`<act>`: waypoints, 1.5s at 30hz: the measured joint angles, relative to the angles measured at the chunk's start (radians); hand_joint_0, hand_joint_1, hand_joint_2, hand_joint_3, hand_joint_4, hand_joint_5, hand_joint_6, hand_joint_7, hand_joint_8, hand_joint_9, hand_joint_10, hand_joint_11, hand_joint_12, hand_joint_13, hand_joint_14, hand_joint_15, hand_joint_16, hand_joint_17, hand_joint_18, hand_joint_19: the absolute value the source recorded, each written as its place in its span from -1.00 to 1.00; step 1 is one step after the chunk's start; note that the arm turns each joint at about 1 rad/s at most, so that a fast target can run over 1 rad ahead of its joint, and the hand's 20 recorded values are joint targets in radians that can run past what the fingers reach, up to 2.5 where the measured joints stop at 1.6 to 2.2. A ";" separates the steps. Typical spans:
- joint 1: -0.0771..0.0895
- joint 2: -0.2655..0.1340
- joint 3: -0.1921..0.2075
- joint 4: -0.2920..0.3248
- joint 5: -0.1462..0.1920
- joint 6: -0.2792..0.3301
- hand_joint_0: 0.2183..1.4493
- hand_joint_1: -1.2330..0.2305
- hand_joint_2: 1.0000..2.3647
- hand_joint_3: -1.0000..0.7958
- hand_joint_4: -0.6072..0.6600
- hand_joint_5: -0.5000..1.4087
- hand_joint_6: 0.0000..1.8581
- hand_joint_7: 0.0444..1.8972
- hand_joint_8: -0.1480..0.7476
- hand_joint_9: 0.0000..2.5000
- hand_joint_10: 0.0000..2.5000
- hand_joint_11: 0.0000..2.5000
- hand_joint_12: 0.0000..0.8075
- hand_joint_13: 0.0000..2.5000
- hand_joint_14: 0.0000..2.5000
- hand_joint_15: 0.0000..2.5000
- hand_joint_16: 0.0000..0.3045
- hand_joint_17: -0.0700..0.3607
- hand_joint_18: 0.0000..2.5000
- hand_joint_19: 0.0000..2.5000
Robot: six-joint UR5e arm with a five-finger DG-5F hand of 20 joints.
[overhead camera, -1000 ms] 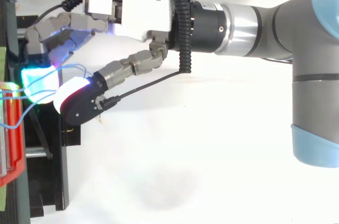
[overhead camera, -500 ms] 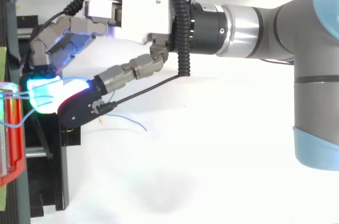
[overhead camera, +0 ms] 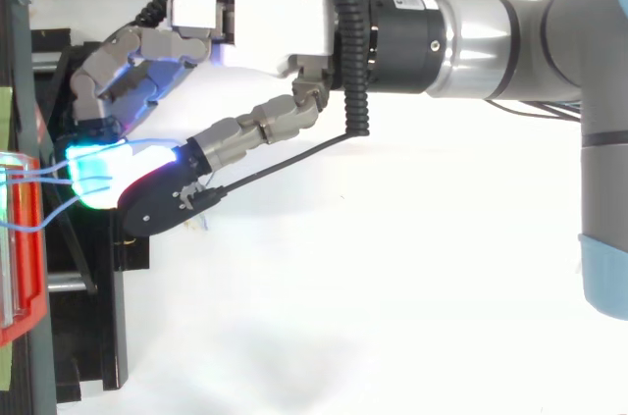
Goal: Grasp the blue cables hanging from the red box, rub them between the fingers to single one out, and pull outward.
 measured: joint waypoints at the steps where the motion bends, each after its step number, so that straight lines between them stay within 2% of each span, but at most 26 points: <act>1: -0.001 0.006 -0.001 -0.018 -0.001 0.001 -0.39 -0.37 -0.98 -0.07 0.12 -0.64 -0.02 -0.07 -0.01 -0.37 -0.99 -0.68 -0.11 -0.61 -0.99 -0.85 -0.70 -0.19 -0.62 -0.76; 13: -0.009 0.085 -0.005 -0.229 -0.002 0.031 -0.39 -0.39 -0.97 -0.08 0.08 -0.64 -0.03 -0.07 -0.02 -0.37 -0.99 -0.68 -0.13 -0.61 -0.99 -0.85 -0.71 -0.21 -0.63 -0.75; 17: -0.010 0.101 -0.004 -0.269 -0.002 0.045 -0.37 -0.45 -0.98 -0.10 0.07 -0.64 -0.03 -0.06 -0.03 -0.37 -0.99 -0.68 -0.13 -0.62 -0.99 -0.84 -0.71 -0.21 -0.63 -0.74; 34: -0.009 0.112 -0.004 -0.308 0.002 0.071 -0.25 -0.66 -0.98 -0.27 -0.01 -0.65 -0.03 -0.03 -0.06 -0.38 -0.99 -0.68 -0.14 -0.61 -0.99 -0.85 -0.71 -0.21 -0.62 -0.75; 38: -0.009 0.112 -0.005 -0.312 0.002 0.071 -0.19 -0.67 -0.99 -0.37 0.02 -0.64 -0.03 -0.07 -0.06 -0.37 -0.99 -0.68 -0.14 -0.60 -0.99 -0.84 -0.71 -0.21 -0.60 -0.75; 42: -0.010 0.112 -0.005 -0.312 0.002 0.072 -0.33 -0.61 -1.00 -0.44 0.11 -0.64 -0.04 -0.13 -0.06 -0.37 -0.99 -0.67 -0.14 -0.60 -0.99 -0.84 -0.71 -0.21 -0.60 -0.74; 45: -0.010 0.112 -0.005 -0.310 0.002 0.076 -0.44 -0.47 -1.00 -0.44 0.15 -0.63 -0.07 -0.10 -0.04 -0.36 -0.99 -0.68 -0.12 -0.60 -0.99 -0.83 -0.70 -0.19 -0.60 -0.74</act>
